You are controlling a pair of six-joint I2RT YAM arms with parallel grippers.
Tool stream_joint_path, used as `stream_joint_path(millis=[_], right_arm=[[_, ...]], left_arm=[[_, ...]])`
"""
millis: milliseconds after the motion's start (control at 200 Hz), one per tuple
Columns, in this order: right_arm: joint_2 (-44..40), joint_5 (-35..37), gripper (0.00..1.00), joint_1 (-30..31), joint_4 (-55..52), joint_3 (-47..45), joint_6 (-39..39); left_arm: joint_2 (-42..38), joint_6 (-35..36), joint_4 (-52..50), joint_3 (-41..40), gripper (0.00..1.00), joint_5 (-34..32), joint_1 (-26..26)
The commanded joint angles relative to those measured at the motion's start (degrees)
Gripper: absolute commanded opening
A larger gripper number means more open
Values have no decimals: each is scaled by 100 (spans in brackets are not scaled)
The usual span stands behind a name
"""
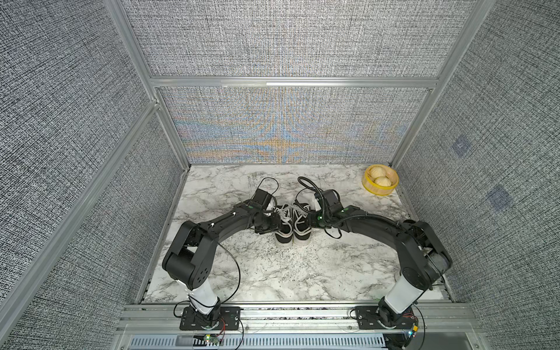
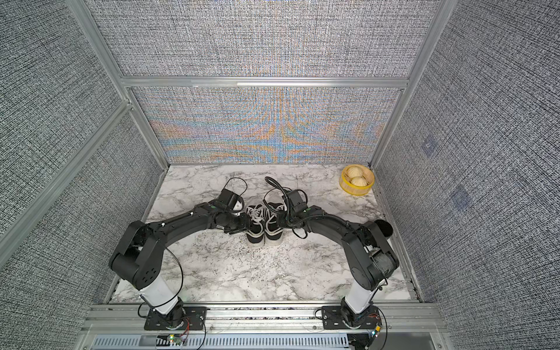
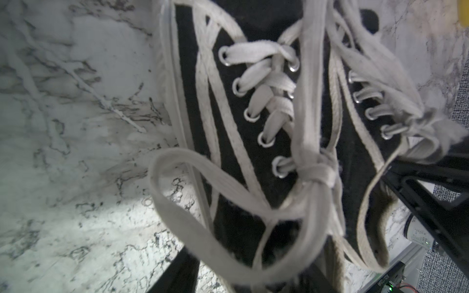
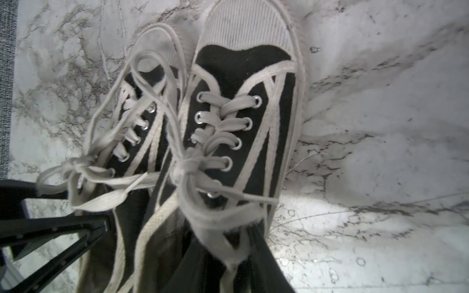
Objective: Remove the insole from the shoe
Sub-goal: Pick up the shoe from the center of the board.
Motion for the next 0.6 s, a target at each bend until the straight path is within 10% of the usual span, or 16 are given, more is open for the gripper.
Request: stream_joint_path(millis=[0,305,595], right_arm=[[53,350,28,8,-71,44,71],[-109,537,0,-3,-93,157,163],[-770,547,0,-282,-218,-162,107]], left_arm=[[114,32,-28,84,45,-51,0],[210,434,-524,423,0,-628,-1],[47,1227,-1283,891,0,-1727,246]])
